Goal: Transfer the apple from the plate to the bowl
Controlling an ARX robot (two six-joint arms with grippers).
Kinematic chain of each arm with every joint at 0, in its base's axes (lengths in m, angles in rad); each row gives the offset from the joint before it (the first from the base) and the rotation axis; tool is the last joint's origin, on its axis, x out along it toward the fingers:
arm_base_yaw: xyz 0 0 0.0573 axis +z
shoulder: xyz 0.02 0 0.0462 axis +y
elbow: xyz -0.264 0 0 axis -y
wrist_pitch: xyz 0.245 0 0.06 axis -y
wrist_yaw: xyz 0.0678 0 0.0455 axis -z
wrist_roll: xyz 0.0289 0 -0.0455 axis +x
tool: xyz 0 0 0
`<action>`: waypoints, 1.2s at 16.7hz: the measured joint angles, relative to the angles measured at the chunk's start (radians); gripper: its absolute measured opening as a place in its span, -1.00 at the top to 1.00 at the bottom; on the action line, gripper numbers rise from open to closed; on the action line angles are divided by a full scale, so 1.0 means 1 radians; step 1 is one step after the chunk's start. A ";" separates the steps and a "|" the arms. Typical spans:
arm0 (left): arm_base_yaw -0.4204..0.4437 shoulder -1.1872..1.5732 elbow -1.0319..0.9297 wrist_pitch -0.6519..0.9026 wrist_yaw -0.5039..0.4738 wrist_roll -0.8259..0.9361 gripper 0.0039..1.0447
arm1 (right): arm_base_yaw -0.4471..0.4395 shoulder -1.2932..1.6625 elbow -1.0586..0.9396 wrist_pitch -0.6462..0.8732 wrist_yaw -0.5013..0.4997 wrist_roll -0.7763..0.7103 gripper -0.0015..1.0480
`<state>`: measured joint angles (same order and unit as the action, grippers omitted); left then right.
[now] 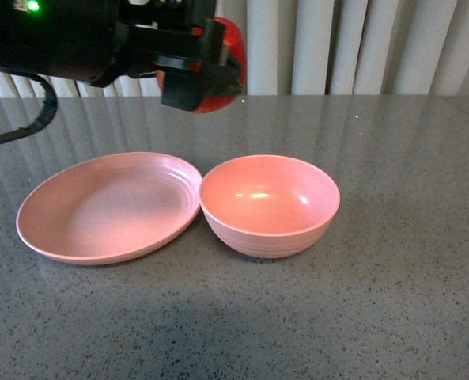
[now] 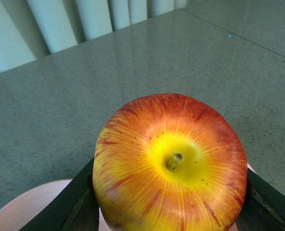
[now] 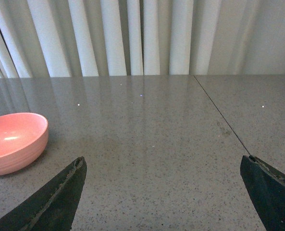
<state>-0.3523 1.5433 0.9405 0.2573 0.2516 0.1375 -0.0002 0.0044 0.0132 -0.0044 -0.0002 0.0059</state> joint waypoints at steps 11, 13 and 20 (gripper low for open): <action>-0.154 0.240 0.062 -0.019 -0.066 -0.066 -0.28 | 0.000 0.000 0.000 0.000 0.000 0.000 -0.87; -0.153 0.248 0.066 -0.022 -0.066 -0.066 -0.28 | 0.000 0.000 0.000 0.000 0.000 0.000 -0.87; -0.153 0.290 0.071 -0.010 -0.064 -0.080 -0.28 | 0.000 0.000 0.000 0.000 0.000 0.000 -0.87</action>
<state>-0.5049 1.8332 1.0119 0.2478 0.1871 0.0574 -0.0002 0.0044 0.0128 -0.0044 -0.0002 0.0059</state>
